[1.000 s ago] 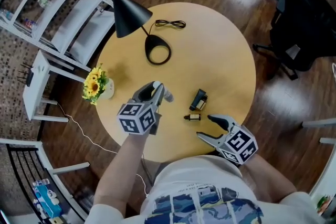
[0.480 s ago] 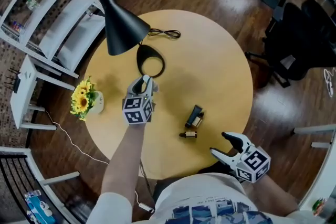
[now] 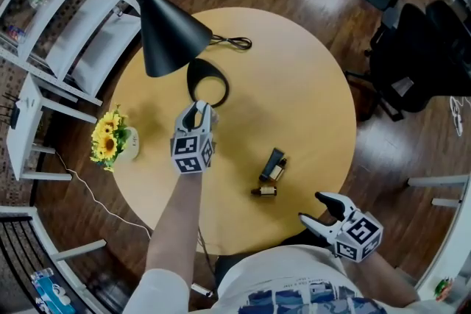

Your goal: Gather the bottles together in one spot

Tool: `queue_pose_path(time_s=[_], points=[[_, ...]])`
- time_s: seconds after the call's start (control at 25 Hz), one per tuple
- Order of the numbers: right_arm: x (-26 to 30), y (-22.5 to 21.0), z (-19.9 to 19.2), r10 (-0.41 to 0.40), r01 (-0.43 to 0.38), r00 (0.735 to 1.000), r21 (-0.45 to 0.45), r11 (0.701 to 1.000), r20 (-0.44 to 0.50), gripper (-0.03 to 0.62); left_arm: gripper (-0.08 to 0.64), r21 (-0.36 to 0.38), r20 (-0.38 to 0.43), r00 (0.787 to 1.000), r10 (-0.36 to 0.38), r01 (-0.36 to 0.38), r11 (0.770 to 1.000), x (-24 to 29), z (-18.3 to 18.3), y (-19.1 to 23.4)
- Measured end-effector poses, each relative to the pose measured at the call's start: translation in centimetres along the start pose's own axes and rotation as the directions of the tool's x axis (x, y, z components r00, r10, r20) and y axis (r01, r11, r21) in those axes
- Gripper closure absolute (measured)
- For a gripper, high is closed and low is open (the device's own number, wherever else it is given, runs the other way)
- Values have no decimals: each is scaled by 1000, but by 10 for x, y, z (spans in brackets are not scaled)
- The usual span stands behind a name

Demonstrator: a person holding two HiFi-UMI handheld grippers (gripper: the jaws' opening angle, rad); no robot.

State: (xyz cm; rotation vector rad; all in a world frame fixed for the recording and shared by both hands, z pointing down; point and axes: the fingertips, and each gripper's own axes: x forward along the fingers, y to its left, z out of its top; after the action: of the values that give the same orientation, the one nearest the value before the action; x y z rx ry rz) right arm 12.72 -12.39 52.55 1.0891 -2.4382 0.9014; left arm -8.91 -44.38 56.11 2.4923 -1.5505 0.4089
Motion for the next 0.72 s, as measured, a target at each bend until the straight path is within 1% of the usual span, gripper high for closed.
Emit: queue_pose_path(time_s=[0.12, 0.24, 0.36, 0.4, 0.52, 0.6, 0.72], points=[[5, 4, 7, 3, -3, 1000, -27, 1000, 9, 290, 445, 8, -11, 999, -33, 33, 999, -2, -1, -7], [9, 9, 8, 12, -12, 1000, -47, 999, 12, 290, 408, 15, -5, 998, -55, 55, 998, -4, 2, -10], [10, 13, 7, 20, -19, 1000, -60, 998, 6, 290, 403, 30, -5, 999, -49, 49, 998, -12, 7, -8], [10, 15, 7, 25, -24, 1000, -65, 998, 5, 290, 386, 36, -7, 999, -44, 44, 998, -17, 9, -8], [7, 21, 9, 45, -45, 999, -81, 996, 8, 290, 382, 44, -14, 1000, -25, 26, 999, -42, 17, -10], [6, 29, 10, 66, -65, 998, -86, 994, 12, 290, 382, 17, -22, 1000, -13, 13, 1000, -68, 23, -10], [10, 39, 11, 97, -95, 995, -97, 991, 21, 290, 382, -52, -33, 999, 3, -5, 999, -114, 32, -10]])
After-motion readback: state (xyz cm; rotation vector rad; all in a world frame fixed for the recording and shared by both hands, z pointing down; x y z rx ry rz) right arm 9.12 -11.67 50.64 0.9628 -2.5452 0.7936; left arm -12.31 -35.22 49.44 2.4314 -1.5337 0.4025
